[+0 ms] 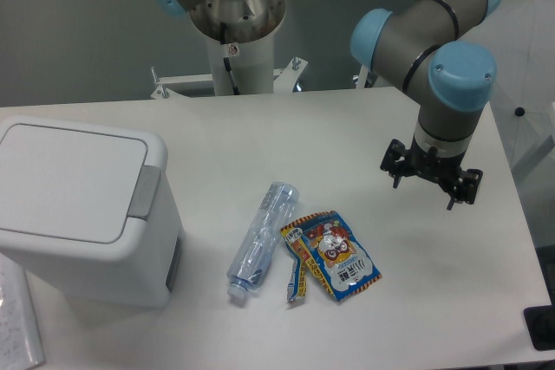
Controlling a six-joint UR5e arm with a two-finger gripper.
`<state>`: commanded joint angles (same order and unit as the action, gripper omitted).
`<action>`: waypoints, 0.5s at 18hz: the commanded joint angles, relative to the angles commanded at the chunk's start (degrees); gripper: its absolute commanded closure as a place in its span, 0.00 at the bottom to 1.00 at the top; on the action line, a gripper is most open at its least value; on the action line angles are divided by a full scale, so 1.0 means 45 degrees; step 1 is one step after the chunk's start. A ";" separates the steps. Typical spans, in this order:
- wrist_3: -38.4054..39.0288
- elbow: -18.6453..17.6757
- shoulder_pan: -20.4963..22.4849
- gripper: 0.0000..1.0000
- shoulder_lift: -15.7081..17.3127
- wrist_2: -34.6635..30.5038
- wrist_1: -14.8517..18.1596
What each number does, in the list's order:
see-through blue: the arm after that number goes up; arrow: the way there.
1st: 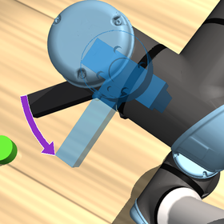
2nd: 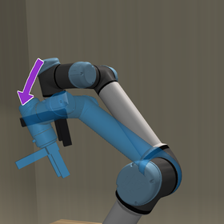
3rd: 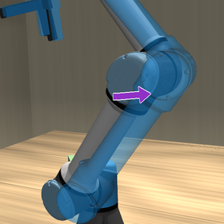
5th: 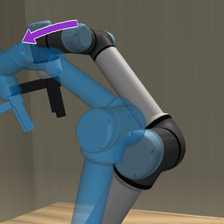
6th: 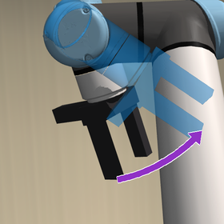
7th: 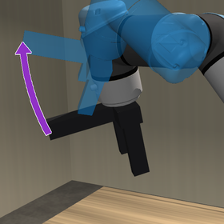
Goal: Open the trash can
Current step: 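Move the gripper over the table toward the white trash can lid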
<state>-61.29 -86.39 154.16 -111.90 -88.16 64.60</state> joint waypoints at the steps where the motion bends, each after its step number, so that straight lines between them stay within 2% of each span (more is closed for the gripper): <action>1: 0.0837 -0.0058 -0.0001 0.00 0.0235 0.0252 0.0000; 5: 0.4783 0.0038 -0.0177 0.00 0.0705 0.2883 -0.0117; 6: 0.5410 0.0097 -0.0196 0.00 0.0783 0.3510 -0.0117; 9: 0.6507 0.0097 -0.0740 0.00 0.1291 0.4061 -0.0137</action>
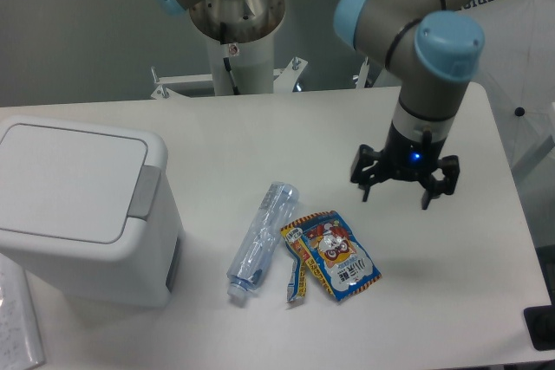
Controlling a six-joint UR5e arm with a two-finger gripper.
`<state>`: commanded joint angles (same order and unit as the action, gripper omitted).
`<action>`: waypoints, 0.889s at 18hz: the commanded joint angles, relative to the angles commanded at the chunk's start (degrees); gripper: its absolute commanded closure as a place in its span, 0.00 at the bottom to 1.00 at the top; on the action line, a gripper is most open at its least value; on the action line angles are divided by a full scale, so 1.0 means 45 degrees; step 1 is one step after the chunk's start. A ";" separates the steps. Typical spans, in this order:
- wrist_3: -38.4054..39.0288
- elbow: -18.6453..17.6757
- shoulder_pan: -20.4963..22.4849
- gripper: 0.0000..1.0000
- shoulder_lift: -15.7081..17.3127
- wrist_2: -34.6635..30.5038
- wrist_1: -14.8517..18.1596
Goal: Open the trash can
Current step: 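Move the gripper over the table toward the white trash can lid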
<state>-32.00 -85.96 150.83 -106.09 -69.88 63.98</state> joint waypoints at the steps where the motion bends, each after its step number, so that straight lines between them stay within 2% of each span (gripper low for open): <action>1: 0.0235 -0.0019 -0.0196 0.00 0.0078 0.0427 0.0000; 4: 0.1599 0.0000 -0.0413 0.00 0.0839 0.1095 -0.0019; 7: 0.2345 0.0001 -0.1134 0.00 0.1249 0.1330 -0.0020; 10: 0.2464 -0.0136 -0.1973 0.00 0.1407 0.1330 -0.0020; 16: 0.2522 -0.0137 -0.2444 0.00 0.1426 0.1466 -0.0020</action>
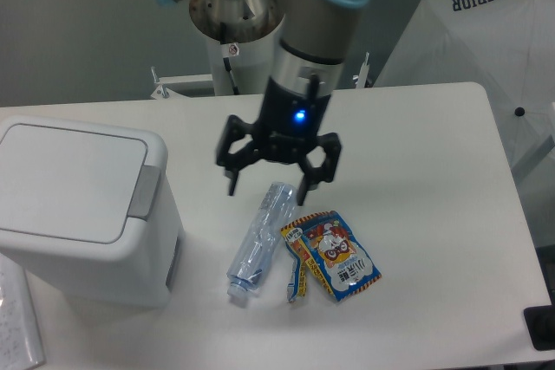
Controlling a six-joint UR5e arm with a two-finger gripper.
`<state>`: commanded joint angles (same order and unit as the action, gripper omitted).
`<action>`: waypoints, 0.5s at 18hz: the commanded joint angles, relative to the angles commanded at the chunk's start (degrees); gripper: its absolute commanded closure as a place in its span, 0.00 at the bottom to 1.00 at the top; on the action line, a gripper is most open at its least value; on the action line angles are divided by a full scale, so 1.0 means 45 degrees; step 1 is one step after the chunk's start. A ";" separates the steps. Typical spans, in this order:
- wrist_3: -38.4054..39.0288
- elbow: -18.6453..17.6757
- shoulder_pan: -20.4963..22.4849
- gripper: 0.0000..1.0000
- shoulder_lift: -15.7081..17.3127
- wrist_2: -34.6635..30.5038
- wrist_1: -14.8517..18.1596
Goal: Open the trash can
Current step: 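Move the gripper over the table toward the white trash can lid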
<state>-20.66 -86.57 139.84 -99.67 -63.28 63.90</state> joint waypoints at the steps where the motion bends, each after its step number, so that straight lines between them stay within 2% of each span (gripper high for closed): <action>1: 0.0155 0.0019 -0.0078 0.00 0.0020 0.0136 0.0000; 9: 0.0858 0.0039 -0.0526 0.00 0.0196 0.0235 0.0000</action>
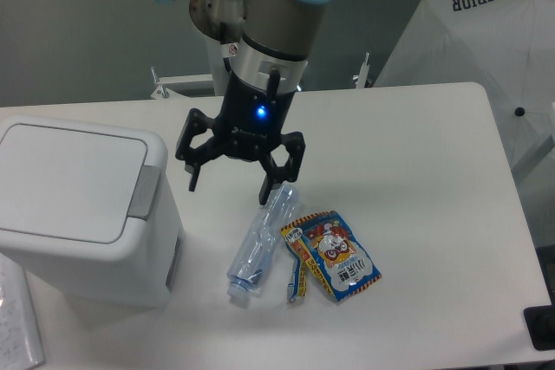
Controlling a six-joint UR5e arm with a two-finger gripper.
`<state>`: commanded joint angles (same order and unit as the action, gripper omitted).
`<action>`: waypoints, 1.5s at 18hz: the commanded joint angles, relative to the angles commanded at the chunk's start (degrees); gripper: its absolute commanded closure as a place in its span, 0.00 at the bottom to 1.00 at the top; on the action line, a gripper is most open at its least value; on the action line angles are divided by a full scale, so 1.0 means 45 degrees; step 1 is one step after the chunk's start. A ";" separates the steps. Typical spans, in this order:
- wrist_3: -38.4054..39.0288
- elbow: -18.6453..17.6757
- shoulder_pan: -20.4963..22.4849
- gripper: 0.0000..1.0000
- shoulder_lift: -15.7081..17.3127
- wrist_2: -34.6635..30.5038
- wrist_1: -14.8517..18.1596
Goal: Open the trash can
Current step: 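Move the gripper over the table toward the white trash can lid, then lower the gripper onto the trash can lid's push button and press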
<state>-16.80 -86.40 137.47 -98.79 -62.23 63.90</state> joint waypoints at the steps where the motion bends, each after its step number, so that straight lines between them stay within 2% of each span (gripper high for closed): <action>1: 0.0234 -0.0019 -0.0117 0.00 0.0019 -0.0020 0.0000; 4: 0.1093 0.0058 -0.0333 0.00 0.0039 -0.0078 0.0000; 11: 0.1896 0.0195 -0.0900 0.00 -0.0059 -0.0078 -0.0020; 27: 0.2268 0.0176 -0.1036 0.00 -0.0117 -0.0156 -0.0058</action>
<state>-6.59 -85.61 132.80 -99.31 -62.93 63.63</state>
